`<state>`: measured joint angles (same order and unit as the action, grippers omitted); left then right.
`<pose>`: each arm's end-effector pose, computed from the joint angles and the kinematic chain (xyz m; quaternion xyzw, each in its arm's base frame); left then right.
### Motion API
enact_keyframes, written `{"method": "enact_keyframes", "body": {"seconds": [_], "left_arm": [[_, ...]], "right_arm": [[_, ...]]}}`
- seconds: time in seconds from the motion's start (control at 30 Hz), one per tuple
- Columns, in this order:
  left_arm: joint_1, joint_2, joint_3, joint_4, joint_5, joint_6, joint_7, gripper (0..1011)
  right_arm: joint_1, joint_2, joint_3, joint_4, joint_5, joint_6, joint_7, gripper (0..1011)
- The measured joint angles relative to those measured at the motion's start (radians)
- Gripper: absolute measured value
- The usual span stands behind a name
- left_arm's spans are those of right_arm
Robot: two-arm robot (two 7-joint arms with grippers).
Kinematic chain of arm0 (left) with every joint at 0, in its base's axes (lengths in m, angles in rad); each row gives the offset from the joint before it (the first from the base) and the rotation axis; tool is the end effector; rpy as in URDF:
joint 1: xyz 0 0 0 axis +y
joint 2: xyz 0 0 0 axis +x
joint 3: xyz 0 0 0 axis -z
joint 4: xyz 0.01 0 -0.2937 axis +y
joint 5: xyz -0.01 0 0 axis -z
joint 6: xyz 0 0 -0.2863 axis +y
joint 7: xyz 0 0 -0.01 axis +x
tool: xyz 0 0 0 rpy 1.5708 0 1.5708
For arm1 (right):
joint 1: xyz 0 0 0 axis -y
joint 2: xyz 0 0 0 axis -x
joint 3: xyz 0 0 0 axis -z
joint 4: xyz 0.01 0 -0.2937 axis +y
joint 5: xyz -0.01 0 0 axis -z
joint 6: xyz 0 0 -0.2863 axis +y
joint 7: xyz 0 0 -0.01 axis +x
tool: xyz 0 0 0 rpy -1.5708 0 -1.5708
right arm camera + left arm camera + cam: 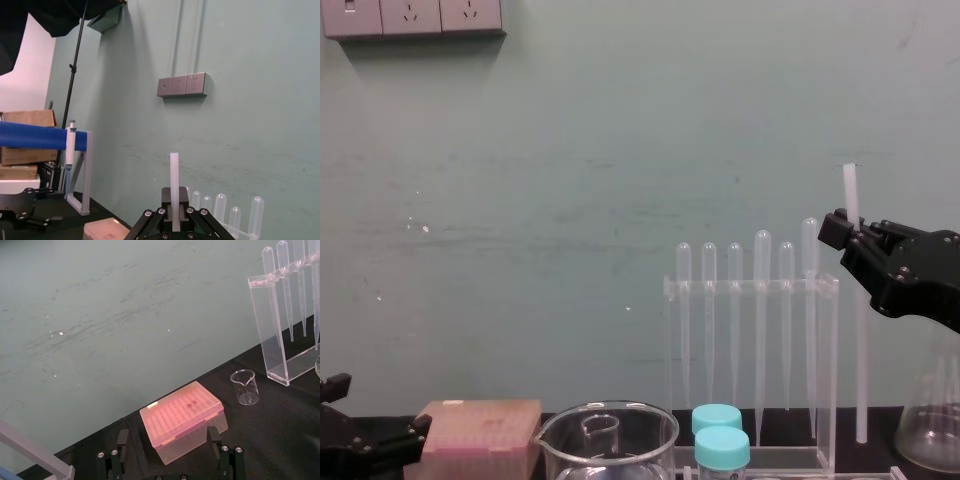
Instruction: Pick up the stirring rod with one hand, then place it down.
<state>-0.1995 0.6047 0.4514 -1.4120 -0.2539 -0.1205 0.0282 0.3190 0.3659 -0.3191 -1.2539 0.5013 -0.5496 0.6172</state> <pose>0.3374 0.0907 -0.3010 0.1415 -0.1324 0.5799 0.7913 0.3851 -0.0575 -0.2902 0.1459 -0.1745 -0.3820 0.8957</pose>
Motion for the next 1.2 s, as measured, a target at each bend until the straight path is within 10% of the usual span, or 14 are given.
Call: {"method": "enact_keyframes", "body": {"seconds": [1.2], "left_arm": [[0.000,0.000,0.000,0.000,0.000,0.000,0.000,1000]], "right_arm": [[0.000,0.000,0.000,0.000,0.000,0.000,0.000,71]]}}
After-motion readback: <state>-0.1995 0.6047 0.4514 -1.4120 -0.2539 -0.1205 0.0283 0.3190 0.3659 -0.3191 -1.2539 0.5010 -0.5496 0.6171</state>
